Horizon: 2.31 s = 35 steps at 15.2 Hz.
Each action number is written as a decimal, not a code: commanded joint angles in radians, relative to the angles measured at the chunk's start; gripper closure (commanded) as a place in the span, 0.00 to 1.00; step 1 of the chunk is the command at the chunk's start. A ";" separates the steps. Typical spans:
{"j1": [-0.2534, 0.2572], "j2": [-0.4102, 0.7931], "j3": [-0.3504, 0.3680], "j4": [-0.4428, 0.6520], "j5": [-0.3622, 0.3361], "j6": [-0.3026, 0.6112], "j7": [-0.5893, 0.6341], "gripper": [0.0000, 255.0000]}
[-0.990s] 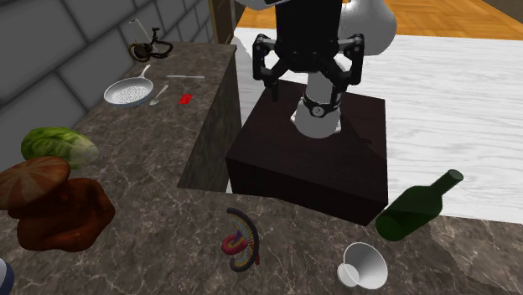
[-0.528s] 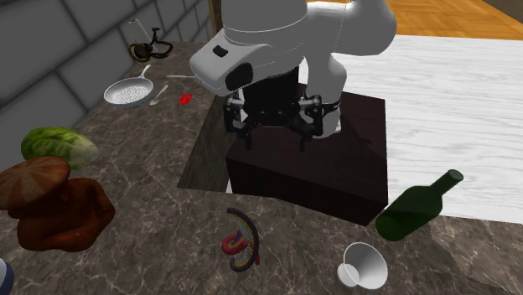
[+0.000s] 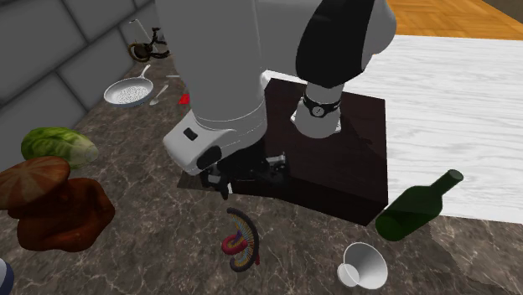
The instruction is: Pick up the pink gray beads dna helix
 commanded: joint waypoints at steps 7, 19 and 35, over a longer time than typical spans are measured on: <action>0.027 0.244 -0.026 0.081 0.185 0.178 -0.238 0.00; 0.023 0.317 -0.012 0.074 0.259 0.247 -0.299 1.00; 0.027 0.180 -0.033 0.095 0.127 0.108 -0.190 1.00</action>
